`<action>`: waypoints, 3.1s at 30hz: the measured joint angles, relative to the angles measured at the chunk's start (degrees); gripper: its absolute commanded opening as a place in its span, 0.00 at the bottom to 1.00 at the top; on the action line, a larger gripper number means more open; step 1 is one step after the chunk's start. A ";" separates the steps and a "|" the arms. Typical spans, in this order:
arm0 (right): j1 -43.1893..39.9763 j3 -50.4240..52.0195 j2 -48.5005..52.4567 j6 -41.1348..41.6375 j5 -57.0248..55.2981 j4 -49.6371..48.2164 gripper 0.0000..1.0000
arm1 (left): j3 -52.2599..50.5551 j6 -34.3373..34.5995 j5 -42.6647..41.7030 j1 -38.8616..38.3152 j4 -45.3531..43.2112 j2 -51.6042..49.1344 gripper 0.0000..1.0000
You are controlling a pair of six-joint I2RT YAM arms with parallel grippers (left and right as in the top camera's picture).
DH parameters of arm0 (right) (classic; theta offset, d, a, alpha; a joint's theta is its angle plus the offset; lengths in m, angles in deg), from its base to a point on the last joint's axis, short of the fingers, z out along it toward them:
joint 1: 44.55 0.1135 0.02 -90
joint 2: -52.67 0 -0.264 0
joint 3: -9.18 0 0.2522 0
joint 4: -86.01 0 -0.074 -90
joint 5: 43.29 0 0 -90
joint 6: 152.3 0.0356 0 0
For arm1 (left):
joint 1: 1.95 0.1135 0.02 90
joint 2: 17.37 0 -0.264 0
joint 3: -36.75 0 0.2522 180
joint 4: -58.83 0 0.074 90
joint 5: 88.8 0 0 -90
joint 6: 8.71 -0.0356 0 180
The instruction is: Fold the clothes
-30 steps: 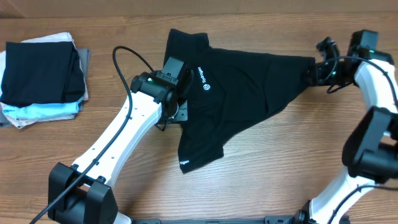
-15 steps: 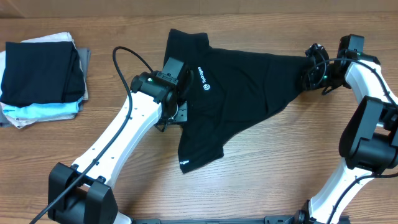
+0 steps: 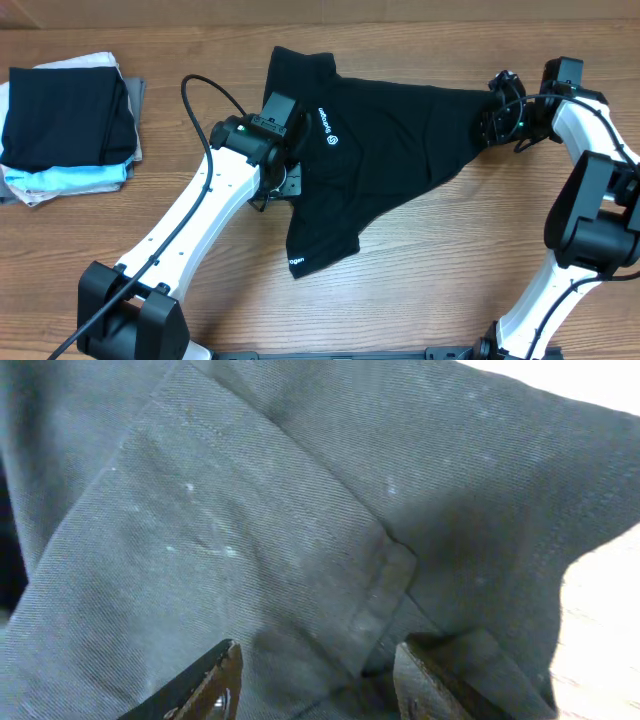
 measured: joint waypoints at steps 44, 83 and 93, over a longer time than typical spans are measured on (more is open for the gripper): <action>0.04 0.00 1.01 0.07 -1.62 0.83 0.62 | 0.00 0.02 0.00 0.00 -0.22 0.00 0.43; -1.16 -9.25 2.95 32.13 -15.98 32.54 0.04 | -1.05 0.00 -7.45 -1.68 -0.52 0.00 0.40; -1.20 -1.64 2.95 39.32 -16.22 30.62 0.04 | -9.77 -2.12 -11.89 -8.79 -0.52 0.00 0.34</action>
